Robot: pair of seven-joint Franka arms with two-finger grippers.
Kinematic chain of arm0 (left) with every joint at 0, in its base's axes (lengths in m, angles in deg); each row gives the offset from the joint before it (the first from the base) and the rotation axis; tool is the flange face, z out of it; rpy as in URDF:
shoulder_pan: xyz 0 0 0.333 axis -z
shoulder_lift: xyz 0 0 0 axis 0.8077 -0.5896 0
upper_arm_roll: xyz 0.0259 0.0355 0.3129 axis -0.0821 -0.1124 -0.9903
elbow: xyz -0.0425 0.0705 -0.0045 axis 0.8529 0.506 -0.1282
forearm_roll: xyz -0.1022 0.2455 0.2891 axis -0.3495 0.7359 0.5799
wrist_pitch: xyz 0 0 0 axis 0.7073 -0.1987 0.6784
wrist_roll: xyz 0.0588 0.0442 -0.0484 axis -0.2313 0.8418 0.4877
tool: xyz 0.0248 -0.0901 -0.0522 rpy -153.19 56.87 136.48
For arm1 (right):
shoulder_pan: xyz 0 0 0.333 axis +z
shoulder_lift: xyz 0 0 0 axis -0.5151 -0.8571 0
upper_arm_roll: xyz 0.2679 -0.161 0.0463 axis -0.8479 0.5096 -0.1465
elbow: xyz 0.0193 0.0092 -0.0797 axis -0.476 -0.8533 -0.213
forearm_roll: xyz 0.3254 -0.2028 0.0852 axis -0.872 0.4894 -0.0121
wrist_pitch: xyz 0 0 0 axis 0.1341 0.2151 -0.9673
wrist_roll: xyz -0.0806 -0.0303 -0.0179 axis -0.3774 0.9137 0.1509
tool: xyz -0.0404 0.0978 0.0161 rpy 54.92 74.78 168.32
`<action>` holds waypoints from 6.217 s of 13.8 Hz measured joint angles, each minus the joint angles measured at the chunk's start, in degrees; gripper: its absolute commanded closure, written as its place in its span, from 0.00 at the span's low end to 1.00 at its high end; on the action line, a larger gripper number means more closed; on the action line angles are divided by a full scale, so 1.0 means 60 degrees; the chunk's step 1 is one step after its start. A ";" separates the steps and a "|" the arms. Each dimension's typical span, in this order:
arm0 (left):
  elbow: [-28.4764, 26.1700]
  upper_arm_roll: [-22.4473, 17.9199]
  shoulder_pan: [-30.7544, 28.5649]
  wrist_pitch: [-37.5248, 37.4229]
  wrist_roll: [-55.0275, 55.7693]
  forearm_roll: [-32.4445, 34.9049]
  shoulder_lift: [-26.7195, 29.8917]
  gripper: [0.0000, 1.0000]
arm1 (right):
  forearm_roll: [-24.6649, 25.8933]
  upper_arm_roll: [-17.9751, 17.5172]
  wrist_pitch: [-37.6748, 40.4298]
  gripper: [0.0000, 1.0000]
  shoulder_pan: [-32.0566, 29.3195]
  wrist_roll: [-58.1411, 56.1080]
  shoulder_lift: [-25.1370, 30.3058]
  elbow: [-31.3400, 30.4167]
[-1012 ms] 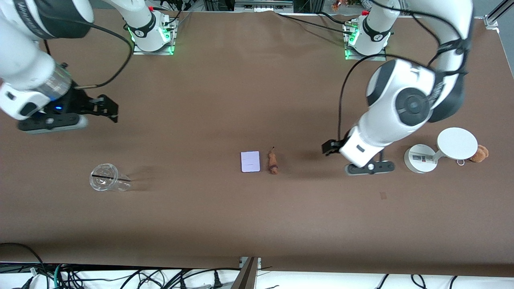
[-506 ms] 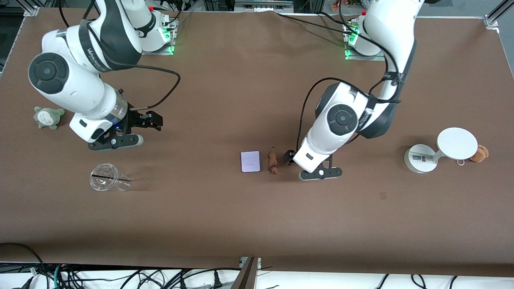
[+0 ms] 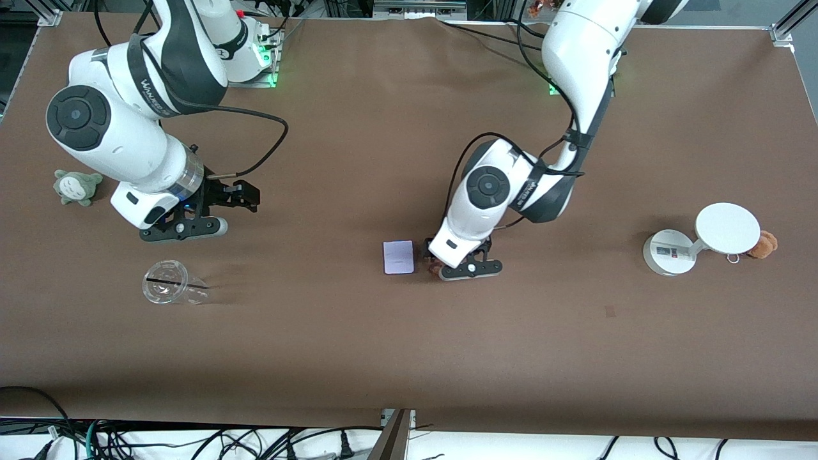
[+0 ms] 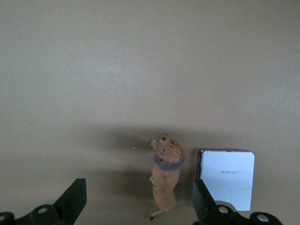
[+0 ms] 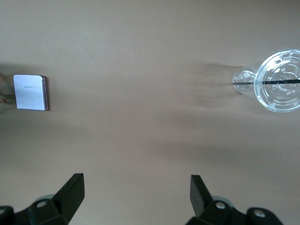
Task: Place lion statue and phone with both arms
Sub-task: 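Lower the left gripper and grasp the brown lion statue, then lift the lion with the left gripper while the right gripper reaches the phone, then carry the lion toward the lamp while the right gripper grasps the phone, then lower the lion beside the lamp while the right gripper carries the phone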
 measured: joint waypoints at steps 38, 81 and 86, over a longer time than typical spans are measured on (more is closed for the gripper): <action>0.1123 -0.0546 0.0680 -0.0017 0.0820 0.1565 -0.1094 1.00 | -0.0091 0.0144 -0.0053 0.00 0.0043 0.0009 -0.0026 0.0002; -0.7763 -0.0466 -0.5839 0.5273 -0.6283 0.1574 0.3172 1.00 | 0.0846 0.0004 -0.6407 0.00 0.3804 0.5582 -0.6912 0.2920; -0.7817 -0.0465 -0.5848 0.5513 -0.6290 0.1574 0.3091 0.00 | 0.0872 0.0006 -0.6407 0.19 0.3812 0.5613 -0.6975 0.2959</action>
